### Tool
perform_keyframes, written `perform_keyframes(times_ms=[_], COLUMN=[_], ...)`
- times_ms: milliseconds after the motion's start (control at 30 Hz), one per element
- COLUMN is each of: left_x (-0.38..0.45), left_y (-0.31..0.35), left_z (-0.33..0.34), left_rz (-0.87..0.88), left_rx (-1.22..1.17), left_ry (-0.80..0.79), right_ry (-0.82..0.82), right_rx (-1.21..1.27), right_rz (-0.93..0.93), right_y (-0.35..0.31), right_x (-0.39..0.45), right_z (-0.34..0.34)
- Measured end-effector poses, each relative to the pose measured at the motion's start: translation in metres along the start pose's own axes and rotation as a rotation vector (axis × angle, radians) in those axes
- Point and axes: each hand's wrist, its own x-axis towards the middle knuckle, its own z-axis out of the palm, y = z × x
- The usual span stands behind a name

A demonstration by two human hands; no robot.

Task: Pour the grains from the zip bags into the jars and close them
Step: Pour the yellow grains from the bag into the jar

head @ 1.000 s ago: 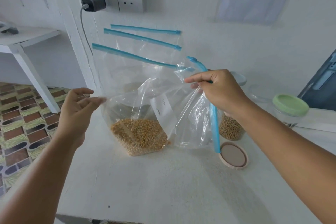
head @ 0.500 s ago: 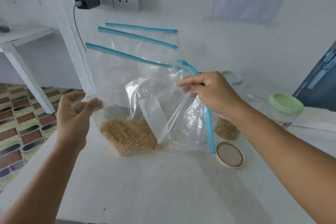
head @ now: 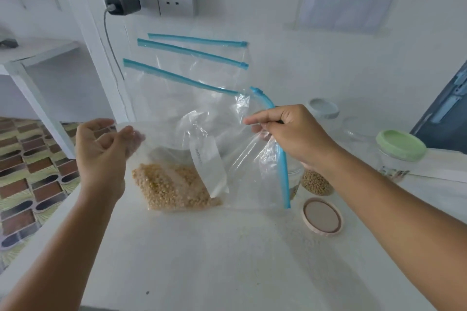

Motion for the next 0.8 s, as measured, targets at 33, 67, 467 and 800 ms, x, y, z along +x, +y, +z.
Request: perform_keyframes(times_ms=[33, 67, 467, 800], left_x=[0.0, 0.001, 0.002, -0.008], left_y=[0.001, 0.002, -0.013, -0.016], left_z=[0.002, 0.002, 0.002, -0.018], left_rz=[0.021, 0.025, 0.029, 0.141], left_rx=[0.001, 0.007, 0.146, 0.259], left_ry=[-0.013, -0.02, -0.109, -0.336], right_ry=[0.01, 0.021, -0.017, -0.036], right_rx=[0.009, 0.012, 0.005, -0.012], right_rz=[-0.002, 0.001, 0.029, 0.045], right_y=[-0.001, 0.001, 0.011, 0.009], right_x=[0.0, 0.0, 0.001, 0.004], right_z=[-0.001, -0.001, 0.007, 0.009])
